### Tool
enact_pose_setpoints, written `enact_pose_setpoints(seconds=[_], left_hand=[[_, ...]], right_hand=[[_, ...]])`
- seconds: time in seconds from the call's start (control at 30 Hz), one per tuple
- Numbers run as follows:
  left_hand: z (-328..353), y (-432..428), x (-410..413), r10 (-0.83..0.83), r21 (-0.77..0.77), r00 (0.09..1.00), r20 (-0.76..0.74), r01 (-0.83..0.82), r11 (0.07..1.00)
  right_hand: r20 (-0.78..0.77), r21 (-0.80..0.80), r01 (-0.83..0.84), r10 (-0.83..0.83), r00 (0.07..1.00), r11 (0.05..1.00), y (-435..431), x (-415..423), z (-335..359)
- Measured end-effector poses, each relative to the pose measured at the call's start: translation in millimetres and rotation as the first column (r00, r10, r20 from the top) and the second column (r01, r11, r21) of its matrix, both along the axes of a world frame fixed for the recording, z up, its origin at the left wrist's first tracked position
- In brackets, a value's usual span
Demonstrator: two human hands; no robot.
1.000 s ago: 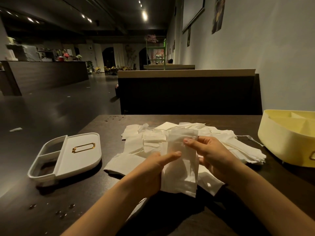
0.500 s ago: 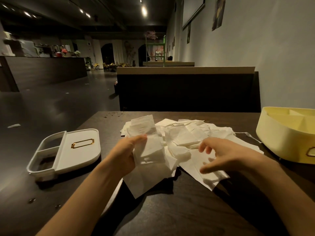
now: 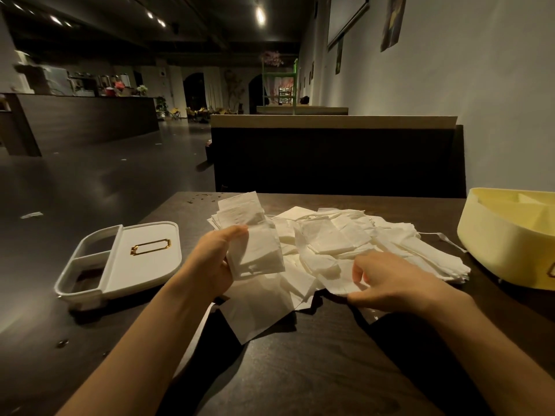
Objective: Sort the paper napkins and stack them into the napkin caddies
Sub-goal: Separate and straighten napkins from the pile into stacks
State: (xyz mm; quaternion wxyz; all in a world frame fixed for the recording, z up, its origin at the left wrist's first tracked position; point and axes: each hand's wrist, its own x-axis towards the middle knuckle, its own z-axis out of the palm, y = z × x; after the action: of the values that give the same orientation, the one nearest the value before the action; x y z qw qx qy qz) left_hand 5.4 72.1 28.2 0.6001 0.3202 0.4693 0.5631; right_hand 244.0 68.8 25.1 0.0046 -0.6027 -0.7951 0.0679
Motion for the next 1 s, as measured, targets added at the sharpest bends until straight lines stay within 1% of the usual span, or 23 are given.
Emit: enact_pose_setpoints(seconds=[0.1, 0.17, 0.23, 0.4, 0.5, 0.57, 0.63, 0.67, 0.7, 0.73, 0.8, 0.83, 0.87, 0.9, 0.97, 1.0], left_hand=[[-1, 2, -4, 0.028, -0.004, 1.000, -0.003, -0.028, 1.000], [0, 3, -5, 0.049, -0.008, 0.999, -0.003, -0.049, 0.999], [0, 3, -5, 0.051, -0.009, 0.999, -0.004, -0.051, 0.999], [1, 3, -5, 0.037, -0.027, 0.999, 0.000, -0.037, 0.999], [0, 4, -5, 0.029, -0.029, 1.000, 0.000, -0.029, 0.999], [-1, 4, -5, 0.026, -0.028, 1.000, -0.006, -0.026, 0.999], [0, 3, -5, 0.014, -0.026, 1.000, -0.007, -0.014, 1.000], [1, 2, -3, 0.010, -0.022, 1.000, -0.002, -0.010, 1.000], [0, 2, -2, 0.009, -0.021, 1.000, 0.008, -0.009, 1.000], [-1, 0, 0, 0.003, -0.022, 1.000, 0.018, -0.002, 1.000], [-4, -2, 6, -0.069, -0.033, 0.997, 0.023, 0.070, 0.997], [-6, -4, 9, -0.118, -0.044, 0.993, 0.029, 0.119, 0.992], [-7, -7, 14, -0.180, -0.053, 0.983, 0.040, 0.182, 0.982], [-9, -10, 19, -0.244, -0.060, 0.969, 0.048, 0.247, 0.967], [-12, -14, 30, -0.363, -0.059, 0.931, 0.034, 0.365, 0.929], [-12, -16, 37, -0.395, -0.053, 0.918, 0.022, 0.396, 0.917]], right_hand=[[0.051, 0.114, -0.040, 0.034, 0.998, 0.993, 1, -4, -3], [0.038, 0.168, -0.056, 0.050, 0.998, 0.984, 1, -7, -5], [0.000, 0.184, -0.039, 0.039, 0.999, 0.982, 3, -9, -7], [-0.259, 0.133, 0.045, -0.009, 0.966, 0.990, 6, -9, -7], [-0.438, 0.079, 0.086, -0.043, 0.898, 0.993, 5, -5, 4], [-0.599, -0.024, 0.104, -0.097, 0.795, 0.994, 5, -1, 10], [-0.754, -0.164, 0.080, -0.178, 0.632, 0.983, 2, 0, 14], [-0.817, -0.229, 0.043, -0.216, 0.534, 0.973, 1, 0, 16], [-0.876, -0.274, -0.012, -0.244, 0.416, 0.962, 0, 0, 19], [-0.924, -0.295, -0.075, -0.264, 0.277, 0.952, -1, 1, 21], [-0.958, -0.284, -0.186, -0.288, 0.010, 0.940, -2, 3, 25], [-0.953, -0.267, -0.227, -0.292, -0.085, 0.936, -2, 4, 26], [-0.945, -0.248, -0.257, -0.291, -0.149, 0.934, -3, 4, 27], [-0.940, -0.227, -0.282, -0.286, -0.186, 0.932, -4, 4, 28], [-0.935, -0.200, -0.308, -0.275, -0.222, 0.930, -6, -2, 26], [-0.940, -0.202, -0.294, -0.269, -0.209, 0.934, -7, -7, 25]])
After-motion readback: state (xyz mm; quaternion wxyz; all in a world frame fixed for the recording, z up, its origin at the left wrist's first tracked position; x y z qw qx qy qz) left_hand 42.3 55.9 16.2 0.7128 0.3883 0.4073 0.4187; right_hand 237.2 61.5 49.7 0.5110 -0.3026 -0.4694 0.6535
